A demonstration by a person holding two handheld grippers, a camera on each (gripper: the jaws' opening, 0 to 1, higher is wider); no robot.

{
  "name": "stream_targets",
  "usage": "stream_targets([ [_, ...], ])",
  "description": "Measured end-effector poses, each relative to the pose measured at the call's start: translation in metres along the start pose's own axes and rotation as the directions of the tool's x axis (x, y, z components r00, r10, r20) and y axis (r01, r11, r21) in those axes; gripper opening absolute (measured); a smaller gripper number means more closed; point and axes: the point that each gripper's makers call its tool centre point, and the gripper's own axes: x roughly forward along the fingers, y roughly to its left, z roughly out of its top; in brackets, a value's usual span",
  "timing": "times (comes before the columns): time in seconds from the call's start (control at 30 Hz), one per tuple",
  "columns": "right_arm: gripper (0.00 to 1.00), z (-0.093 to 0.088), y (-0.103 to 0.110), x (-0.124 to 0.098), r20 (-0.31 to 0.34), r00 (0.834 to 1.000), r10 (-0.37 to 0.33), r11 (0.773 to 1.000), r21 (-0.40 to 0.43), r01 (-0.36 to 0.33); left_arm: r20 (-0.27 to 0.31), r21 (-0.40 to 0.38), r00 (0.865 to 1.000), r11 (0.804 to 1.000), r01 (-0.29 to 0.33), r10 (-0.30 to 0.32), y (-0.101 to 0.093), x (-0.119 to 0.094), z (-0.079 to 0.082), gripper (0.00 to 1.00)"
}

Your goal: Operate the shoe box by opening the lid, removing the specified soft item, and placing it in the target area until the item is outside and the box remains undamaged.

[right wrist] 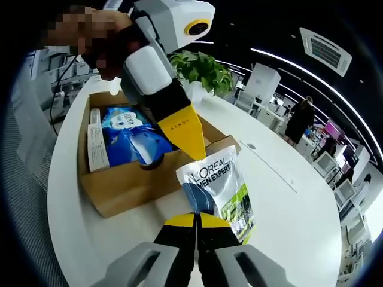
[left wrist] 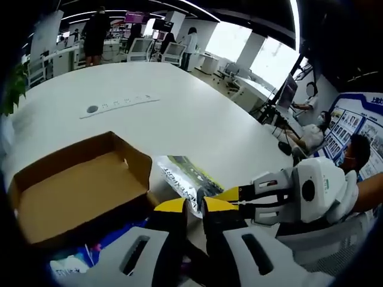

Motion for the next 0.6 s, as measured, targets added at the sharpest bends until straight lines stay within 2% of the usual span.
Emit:
stream_targets([
  [0.33,0.00,-0.008,0.004,0.012,-0.034,0.999,0.019,1.000,-0.021,-0.020,0.058,0.028,0.998,1.000,-0.001,-0.001,0.002,-0.034,0.010,0.12],
  [0.6,0.00,-0.017,0.007,0.021,-0.070,0.996,0.047,0.996,-0.070,-0.052,0.099,0.014,0.995,0.999,-0.036,0.035,0.022,-0.067,0.008,0.13],
])
